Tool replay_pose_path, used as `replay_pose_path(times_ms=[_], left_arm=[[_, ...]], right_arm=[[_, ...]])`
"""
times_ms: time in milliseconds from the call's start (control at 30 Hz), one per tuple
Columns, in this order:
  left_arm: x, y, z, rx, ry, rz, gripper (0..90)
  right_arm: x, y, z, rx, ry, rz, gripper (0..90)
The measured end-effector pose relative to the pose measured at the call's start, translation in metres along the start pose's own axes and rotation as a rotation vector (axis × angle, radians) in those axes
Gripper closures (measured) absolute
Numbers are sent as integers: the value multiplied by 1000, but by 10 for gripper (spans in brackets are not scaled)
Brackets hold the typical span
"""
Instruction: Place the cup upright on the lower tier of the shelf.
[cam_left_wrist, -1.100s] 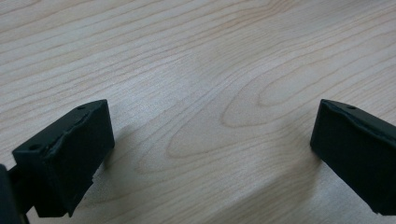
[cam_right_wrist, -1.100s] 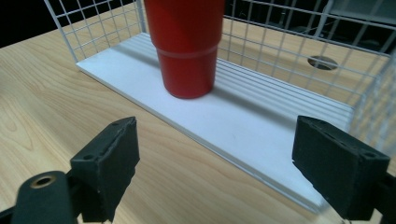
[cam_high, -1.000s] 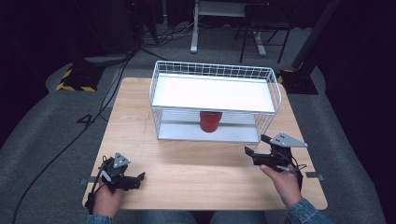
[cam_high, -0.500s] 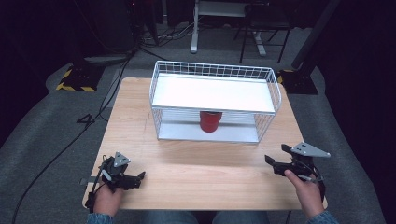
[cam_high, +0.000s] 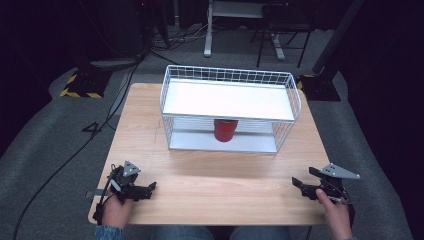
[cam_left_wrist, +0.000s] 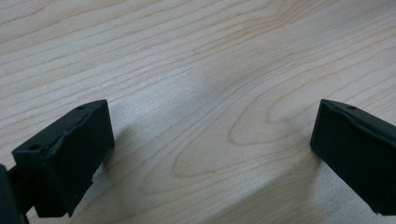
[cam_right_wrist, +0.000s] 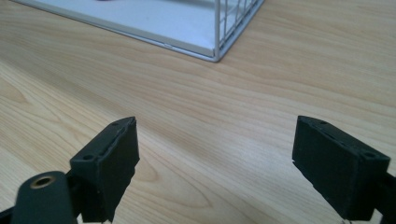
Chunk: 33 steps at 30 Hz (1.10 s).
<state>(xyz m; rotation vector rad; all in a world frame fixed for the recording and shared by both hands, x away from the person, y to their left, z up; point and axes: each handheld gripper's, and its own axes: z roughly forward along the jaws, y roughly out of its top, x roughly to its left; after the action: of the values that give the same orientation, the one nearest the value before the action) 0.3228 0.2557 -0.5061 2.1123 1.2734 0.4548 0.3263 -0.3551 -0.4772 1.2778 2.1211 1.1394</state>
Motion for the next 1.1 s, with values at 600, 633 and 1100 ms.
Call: replay_pose_path(times_ms=[600, 633, 1100], left_arm=[[1, 3, 2, 0, 2, 2, 1], [1, 3, 2, 0, 3, 2, 1], [-2, 4, 4, -1, 23, -25, 1]], right_arm=[[-10, -22, 12, 120, -41, 7, 151], [-10, -23, 13, 117, -50, -6, 150], [-10, -24, 14, 133, -101, 1, 84]])
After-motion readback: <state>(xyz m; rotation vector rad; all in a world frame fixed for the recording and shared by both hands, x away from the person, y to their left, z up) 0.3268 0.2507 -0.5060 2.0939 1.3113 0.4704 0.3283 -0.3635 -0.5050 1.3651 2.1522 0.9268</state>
